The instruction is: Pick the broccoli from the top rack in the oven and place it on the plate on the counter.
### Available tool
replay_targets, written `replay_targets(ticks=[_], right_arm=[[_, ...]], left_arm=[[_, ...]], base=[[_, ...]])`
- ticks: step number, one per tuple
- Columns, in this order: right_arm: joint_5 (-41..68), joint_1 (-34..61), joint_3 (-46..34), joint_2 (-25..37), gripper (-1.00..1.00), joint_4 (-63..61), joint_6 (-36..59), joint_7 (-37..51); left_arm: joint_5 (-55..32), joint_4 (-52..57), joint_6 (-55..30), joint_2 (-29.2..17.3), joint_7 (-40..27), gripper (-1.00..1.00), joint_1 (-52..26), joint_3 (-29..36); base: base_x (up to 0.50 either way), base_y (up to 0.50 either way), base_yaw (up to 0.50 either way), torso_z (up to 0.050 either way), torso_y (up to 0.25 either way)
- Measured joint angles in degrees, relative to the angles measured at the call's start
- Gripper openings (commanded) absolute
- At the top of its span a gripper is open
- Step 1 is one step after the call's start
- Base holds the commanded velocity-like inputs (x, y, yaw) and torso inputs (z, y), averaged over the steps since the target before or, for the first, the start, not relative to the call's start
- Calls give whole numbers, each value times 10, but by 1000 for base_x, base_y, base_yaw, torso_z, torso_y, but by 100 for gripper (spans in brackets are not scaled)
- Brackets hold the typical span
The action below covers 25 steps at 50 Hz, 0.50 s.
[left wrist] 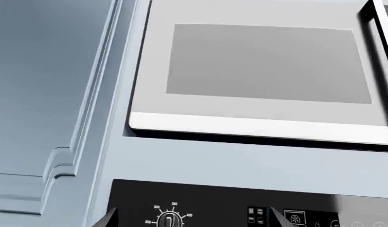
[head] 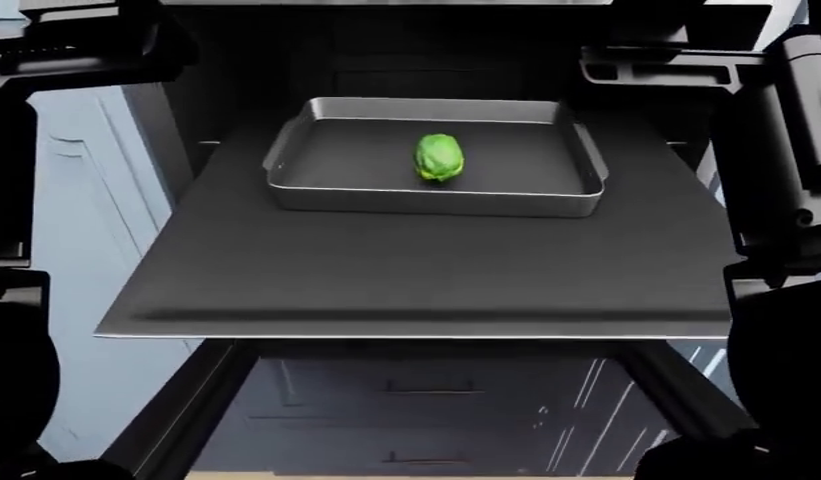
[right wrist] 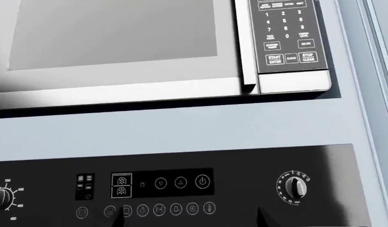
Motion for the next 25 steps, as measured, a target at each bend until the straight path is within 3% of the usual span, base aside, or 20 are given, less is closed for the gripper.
replay_targets(ticks=[14,20,25], right_arm=[[19,-4,-5,7,100,3,-13,13],[31,-4,-4,8,100,6,-14,20],[37,-6,-5,11,100,8,-16,25]], left_arm=[[-12,-5,14,-8,-12,100,3,7],[-17,-6,18,-12,-19,100,4,8],[-22,-8,23,-14,-23,100,6,12]], base=[[36,-2,0,0,0],[441,-265,0,0,0],[0,0,0,0,0]])
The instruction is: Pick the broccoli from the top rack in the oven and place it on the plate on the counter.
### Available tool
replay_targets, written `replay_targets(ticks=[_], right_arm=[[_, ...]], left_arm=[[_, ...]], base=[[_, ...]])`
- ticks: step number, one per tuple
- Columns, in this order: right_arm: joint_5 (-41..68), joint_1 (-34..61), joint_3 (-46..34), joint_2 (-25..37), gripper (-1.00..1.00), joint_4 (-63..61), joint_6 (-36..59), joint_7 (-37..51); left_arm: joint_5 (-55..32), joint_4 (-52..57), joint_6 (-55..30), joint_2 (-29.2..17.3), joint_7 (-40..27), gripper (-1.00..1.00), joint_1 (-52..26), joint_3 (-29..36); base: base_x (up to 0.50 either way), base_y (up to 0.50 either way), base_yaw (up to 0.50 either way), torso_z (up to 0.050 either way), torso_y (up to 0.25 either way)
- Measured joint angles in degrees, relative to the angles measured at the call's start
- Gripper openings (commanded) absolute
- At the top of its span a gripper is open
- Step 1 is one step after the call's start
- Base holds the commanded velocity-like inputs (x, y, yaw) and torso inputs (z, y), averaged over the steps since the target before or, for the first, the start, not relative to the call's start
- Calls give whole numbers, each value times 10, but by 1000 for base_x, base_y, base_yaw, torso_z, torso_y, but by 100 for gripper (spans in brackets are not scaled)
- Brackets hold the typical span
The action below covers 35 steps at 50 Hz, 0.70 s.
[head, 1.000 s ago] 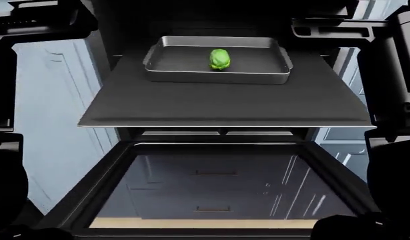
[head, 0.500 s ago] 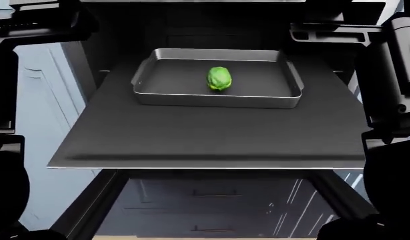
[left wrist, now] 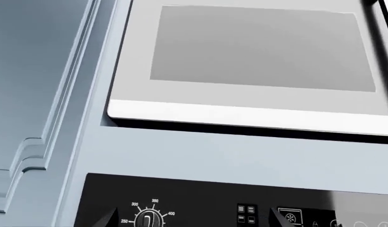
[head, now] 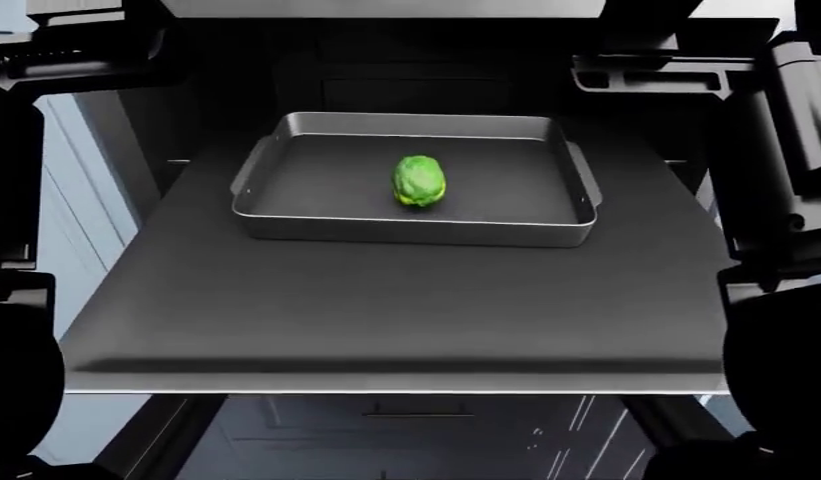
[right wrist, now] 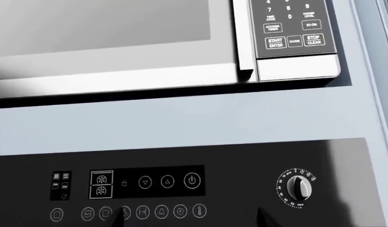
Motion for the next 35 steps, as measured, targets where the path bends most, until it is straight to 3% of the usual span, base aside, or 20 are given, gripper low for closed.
replay_targets(ticks=[16,27,35], right_arm=[[67,19,2,-4,100,52,41,24],[188,70,-36,12,100,251,72,69],[212,131,-105,36,100,396,69,58]], left_arm=[[-18,1,10,-8,-16,100,0,4],[-48,6,6,-14,-36,100,-5,-8],[-61,6,9,-17,-47,100,-7,-8]], base=[[0,0,0,0,0],[0,0,0,0,0],[0,0,0,0,0]])
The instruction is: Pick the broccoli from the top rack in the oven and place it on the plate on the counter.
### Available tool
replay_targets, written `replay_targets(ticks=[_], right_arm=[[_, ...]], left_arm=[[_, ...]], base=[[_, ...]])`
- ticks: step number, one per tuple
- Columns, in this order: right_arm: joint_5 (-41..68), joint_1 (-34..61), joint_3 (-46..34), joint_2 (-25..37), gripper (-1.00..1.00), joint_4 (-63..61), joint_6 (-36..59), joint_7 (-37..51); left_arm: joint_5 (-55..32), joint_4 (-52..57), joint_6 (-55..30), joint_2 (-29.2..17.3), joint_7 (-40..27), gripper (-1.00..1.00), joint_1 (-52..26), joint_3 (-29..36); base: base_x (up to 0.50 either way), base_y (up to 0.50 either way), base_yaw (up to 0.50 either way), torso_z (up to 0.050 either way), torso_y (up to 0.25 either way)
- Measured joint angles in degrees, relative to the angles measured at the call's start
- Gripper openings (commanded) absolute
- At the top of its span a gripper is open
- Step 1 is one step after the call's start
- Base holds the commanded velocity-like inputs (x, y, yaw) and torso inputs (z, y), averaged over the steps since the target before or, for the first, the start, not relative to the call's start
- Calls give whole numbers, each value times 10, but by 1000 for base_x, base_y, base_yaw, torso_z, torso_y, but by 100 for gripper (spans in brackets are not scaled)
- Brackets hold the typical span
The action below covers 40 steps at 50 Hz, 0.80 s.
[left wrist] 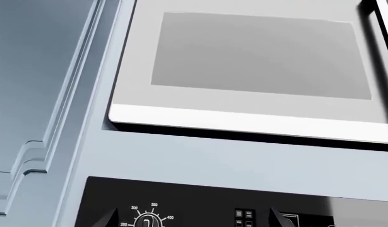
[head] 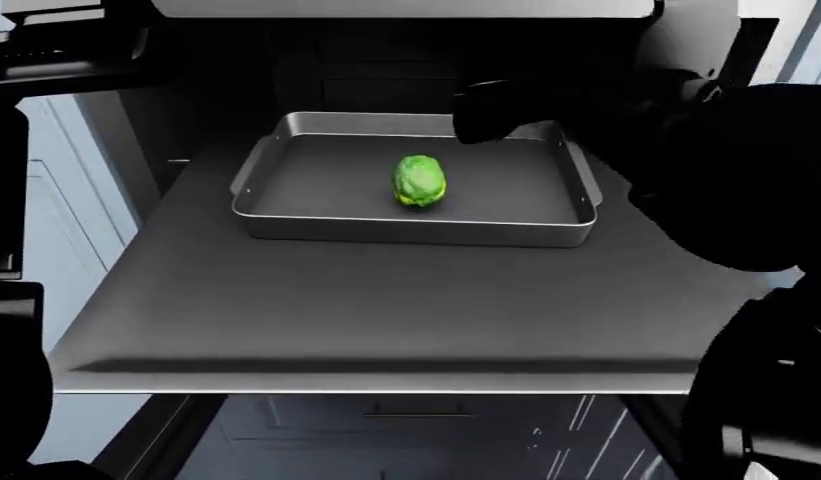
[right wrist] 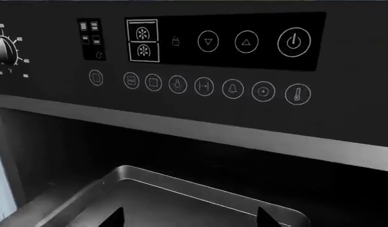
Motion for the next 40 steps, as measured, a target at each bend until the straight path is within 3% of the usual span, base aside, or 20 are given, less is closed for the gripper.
replay_targets(ticks=[13,40], right_arm=[[-60,115,-118,18,100,188,-41,-72],[-56,143,-169,-3,100,318,-46,-73]], left_arm=[[-28,0,-2,-5,-24,100,-9,1],[-79,2,6,-16,-68,100,-20,7]], base=[[0,0,0,0,0],[0,0,0,0,0]])
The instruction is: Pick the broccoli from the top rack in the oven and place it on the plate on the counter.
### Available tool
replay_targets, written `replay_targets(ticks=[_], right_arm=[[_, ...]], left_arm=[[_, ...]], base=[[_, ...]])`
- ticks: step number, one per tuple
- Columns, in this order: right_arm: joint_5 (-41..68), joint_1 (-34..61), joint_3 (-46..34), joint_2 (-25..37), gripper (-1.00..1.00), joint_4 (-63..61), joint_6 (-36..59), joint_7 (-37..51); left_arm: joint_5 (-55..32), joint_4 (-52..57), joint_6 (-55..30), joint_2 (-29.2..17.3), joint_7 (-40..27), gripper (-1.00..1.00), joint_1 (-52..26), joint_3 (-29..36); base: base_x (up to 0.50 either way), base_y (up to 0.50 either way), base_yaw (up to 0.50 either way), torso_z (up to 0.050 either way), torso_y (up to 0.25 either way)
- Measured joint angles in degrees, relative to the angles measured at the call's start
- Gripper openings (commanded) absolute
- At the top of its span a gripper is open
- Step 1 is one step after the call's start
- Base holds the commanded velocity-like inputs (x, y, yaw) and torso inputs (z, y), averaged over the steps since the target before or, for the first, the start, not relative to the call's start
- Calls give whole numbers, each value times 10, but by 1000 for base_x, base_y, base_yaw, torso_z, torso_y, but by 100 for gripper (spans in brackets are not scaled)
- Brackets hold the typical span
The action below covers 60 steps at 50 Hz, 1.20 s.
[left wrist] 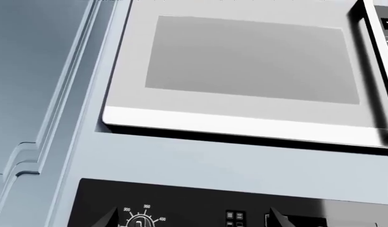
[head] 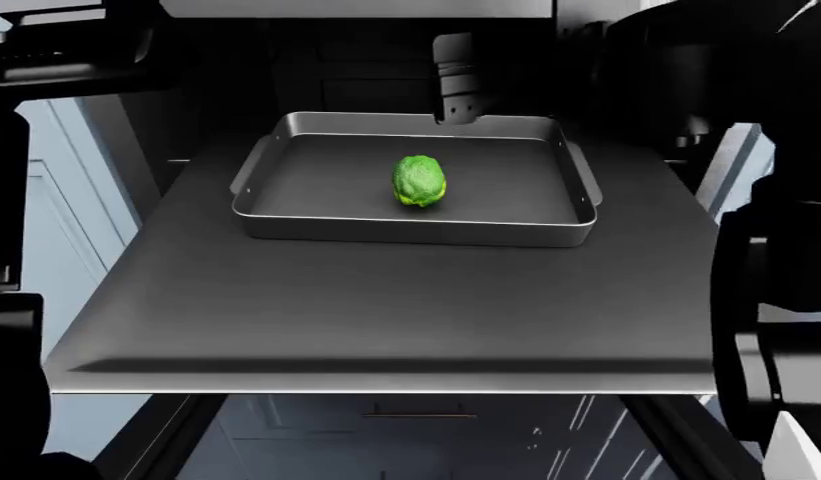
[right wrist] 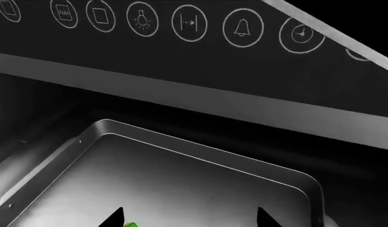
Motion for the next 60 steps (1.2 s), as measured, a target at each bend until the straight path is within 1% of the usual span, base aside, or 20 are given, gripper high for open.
replay_targets(ticks=[12,32,60], right_arm=[[-10,-10,-33,-6,100,28,-21,-31],[-6,-29,-65,-11,100,21,-44,-67],[1,-44,-81,-16,100,24,-61,-72]], left_arm=[[-21,0,5,-6,-19,100,-5,4],[-6,-4,32,-15,-15,100,8,28],[-14,-5,57,-29,-27,100,16,44]], base=[[0,0,0,0,0],[0,0,0,0,0],[0,0,0,0,0]])
